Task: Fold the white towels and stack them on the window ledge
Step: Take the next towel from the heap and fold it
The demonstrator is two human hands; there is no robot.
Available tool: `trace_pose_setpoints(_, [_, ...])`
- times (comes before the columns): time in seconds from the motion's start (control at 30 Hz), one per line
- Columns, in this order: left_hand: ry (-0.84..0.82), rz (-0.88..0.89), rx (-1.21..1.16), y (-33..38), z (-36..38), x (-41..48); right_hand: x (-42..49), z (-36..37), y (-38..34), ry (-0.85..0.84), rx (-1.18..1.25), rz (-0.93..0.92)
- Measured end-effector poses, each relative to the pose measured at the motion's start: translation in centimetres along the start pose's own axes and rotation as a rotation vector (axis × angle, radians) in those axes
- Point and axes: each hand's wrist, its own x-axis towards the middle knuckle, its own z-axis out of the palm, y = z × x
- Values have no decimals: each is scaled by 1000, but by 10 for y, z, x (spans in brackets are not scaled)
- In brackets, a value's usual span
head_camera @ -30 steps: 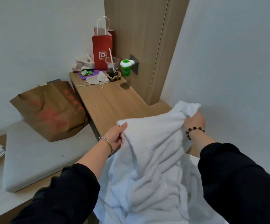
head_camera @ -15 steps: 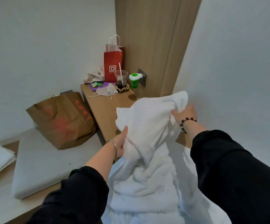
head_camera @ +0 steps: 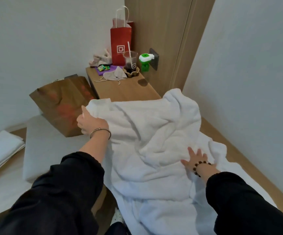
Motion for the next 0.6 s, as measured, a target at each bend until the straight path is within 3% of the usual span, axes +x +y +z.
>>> trace_pose_setpoints(0.07, [10,328,367,3,10,-13,3,-4,4,6,26,-55])
trace_pose_setpoints(0.1, [-64,507,551,2,21,-29,1,-5,4,38,48,-111])
trace_pose_setpoints(0.17, [-452,758,717,-10,50,-71,-6,-8,4,241,50,-221])
trace_pose_setpoints(0.23, [-800,930,783,-28,77,-114,-16,-12,7,559,13,-249])
trace_pose_setpoints(0.33, [-1114,996,913,-54,100,-164,-26,-7,27,734,150,-56])
trace_pose_setpoints(0.43, [-1187,931,1031,-70,108,-193,-29,3,55,620,472,224])
trace_pose_setpoints(0.6, [-1084,1003,1154,-78,116,-205,-35,48,101,411,261,3])
